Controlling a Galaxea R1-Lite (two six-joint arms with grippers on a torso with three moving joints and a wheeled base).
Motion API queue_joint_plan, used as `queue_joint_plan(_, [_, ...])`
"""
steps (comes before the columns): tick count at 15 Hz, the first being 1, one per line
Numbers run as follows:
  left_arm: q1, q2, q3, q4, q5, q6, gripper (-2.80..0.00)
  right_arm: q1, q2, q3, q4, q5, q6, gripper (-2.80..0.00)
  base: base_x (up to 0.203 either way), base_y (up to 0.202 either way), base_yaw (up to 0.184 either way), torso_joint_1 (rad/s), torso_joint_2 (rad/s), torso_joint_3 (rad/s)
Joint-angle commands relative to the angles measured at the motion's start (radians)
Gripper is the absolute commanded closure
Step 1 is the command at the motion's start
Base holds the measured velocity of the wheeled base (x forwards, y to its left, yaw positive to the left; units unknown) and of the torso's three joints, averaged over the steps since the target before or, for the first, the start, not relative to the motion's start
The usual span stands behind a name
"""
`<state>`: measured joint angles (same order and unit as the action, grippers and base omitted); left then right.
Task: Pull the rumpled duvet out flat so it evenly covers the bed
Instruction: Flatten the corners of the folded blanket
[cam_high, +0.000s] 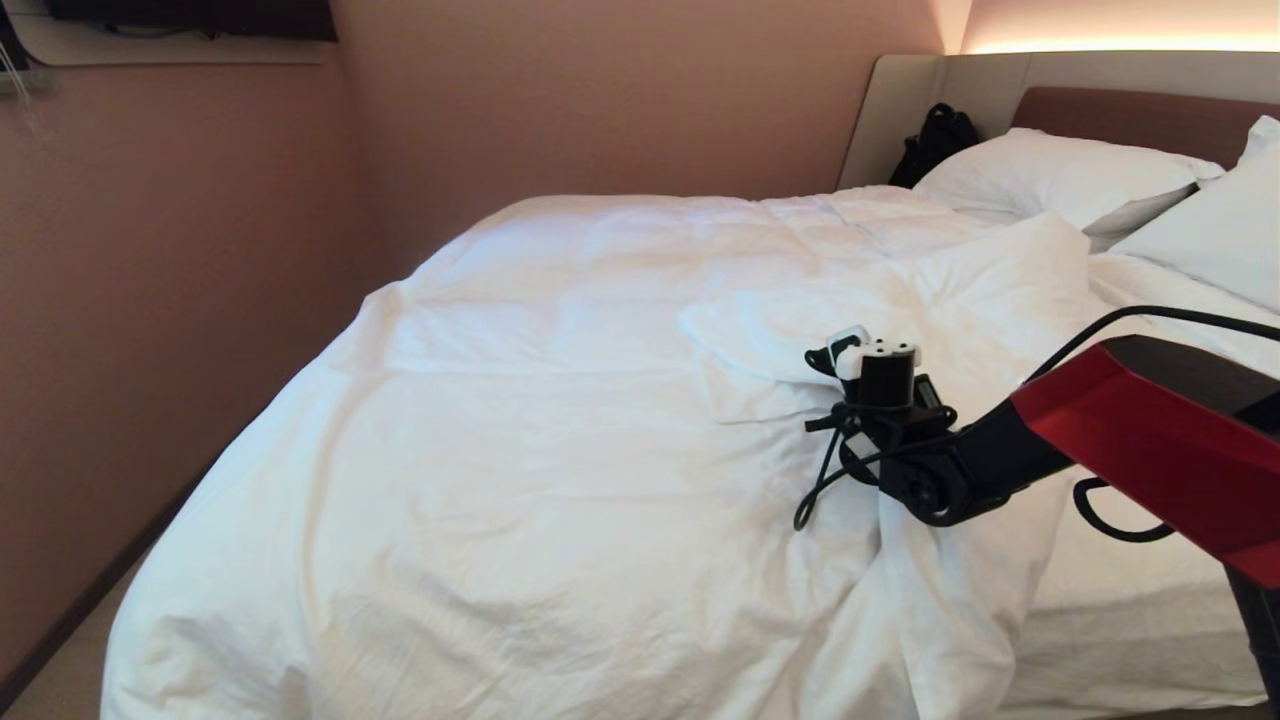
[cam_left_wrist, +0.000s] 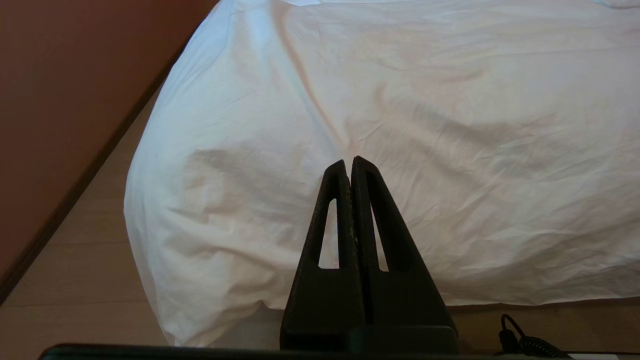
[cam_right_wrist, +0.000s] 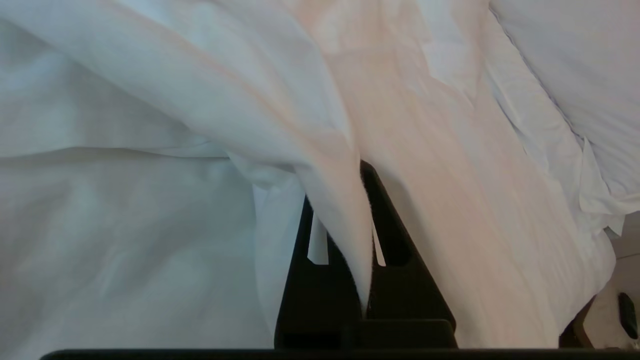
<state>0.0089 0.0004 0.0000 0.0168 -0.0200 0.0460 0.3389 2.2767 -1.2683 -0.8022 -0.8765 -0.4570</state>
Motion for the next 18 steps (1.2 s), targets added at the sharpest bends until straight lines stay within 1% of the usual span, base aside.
queue_joint_plan(1, [0.0, 0.0, 0.0, 0.0, 0.0, 0.0, 0.0, -0.001, -0.052, 0.025, 0.03, -0.008, -0.003, 0.0, 0.0, 0.0, 0.0, 0.0, 0.0, 0.0])
queue_joint_plan(5, [0.0, 0.0, 0.0, 0.0, 0.0, 0.0, 0.0, -0.017, -0.142, 0.069, 0.114, -0.009, -0.003, 0.0, 0.0, 0.0, 0.0, 0.0, 0.0, 0.0])
queue_joint_plan(8, [0.0, 0.0, 0.0, 0.0, 0.0, 0.0, 0.0, -0.046, -0.236, 0.134, 0.228, -0.009, -0.012, 0.0, 0.0, 0.0, 0.0, 0.0, 0.0, 0.0])
queue_joint_plan(10, [0.0, 0.0, 0.0, 0.0, 0.0, 0.0, 0.0, -0.059, -0.292, 0.161, 0.257, -0.008, -0.021, 0.0, 0.0, 0.0, 0.0, 0.0, 0.0, 0.0])
queue_joint_plan(15, [0.0, 0.0, 0.0, 0.0, 0.0, 0.0, 0.0, -0.092, -0.437, 0.301, 0.276, -0.009, -0.131, 0.0, 0.0, 0.0, 0.0, 0.0, 0.0, 0.0])
queue_joint_plan(18, [0.0, 0.0, 0.0, 0.0, 0.0, 0.0, 0.0, -0.103, -0.485, 0.369, 0.277, -0.01, -0.188, 0.0, 0.0, 0.0, 0.0, 0.0, 0.0, 0.0])
